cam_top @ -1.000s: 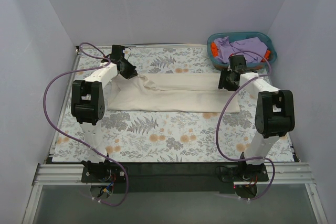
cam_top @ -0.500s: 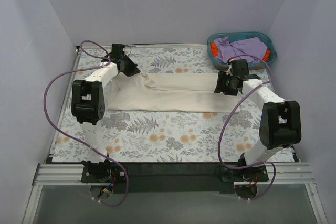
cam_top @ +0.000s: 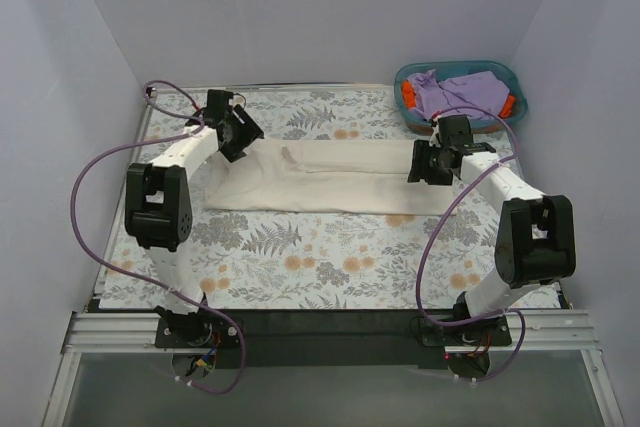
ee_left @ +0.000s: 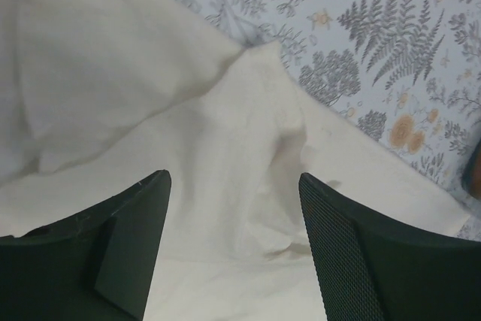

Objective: Fold and stack the t-shirts
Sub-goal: Fold the tshirt

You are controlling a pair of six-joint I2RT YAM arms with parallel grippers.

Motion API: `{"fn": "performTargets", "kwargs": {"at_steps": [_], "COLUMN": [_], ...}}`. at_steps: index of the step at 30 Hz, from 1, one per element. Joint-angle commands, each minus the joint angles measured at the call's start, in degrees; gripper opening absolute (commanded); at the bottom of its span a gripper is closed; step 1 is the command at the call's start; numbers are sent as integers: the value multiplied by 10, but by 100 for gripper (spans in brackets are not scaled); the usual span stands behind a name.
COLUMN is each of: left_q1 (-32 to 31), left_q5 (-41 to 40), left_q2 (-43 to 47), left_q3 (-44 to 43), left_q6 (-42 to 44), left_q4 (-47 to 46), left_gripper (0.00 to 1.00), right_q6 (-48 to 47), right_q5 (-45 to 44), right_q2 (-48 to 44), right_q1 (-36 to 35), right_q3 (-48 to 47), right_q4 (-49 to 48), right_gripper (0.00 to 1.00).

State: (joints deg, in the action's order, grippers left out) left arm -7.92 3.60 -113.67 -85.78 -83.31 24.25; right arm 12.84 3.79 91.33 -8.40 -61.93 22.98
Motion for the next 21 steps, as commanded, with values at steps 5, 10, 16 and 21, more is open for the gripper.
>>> {"fn": "performTargets", "kwargs": {"at_steps": [5, 10, 16, 21], "left_q1": [26, 72, 99, 129], "left_q5": [-107, -103, -113, -119], "left_q2": [188, 217, 213, 224], "left_q3": [172, 275, 331, 385], "left_q6": [-18, -25, -33, -43], "left_q4": [48, 27, 16, 17], "left_gripper": [57, 48, 38, 33], "right_q6": [-9, 0, 20, 32], "right_q5": [-22, -33, -35, -33], "right_q2": [-22, -11, 16, 25], "right_q1": [-3, -3, -1, 1], "right_q3": [20, 43, 57, 95], "right_q4": [29, 31, 43, 47], "right_gripper": [53, 53, 52, 52]}}
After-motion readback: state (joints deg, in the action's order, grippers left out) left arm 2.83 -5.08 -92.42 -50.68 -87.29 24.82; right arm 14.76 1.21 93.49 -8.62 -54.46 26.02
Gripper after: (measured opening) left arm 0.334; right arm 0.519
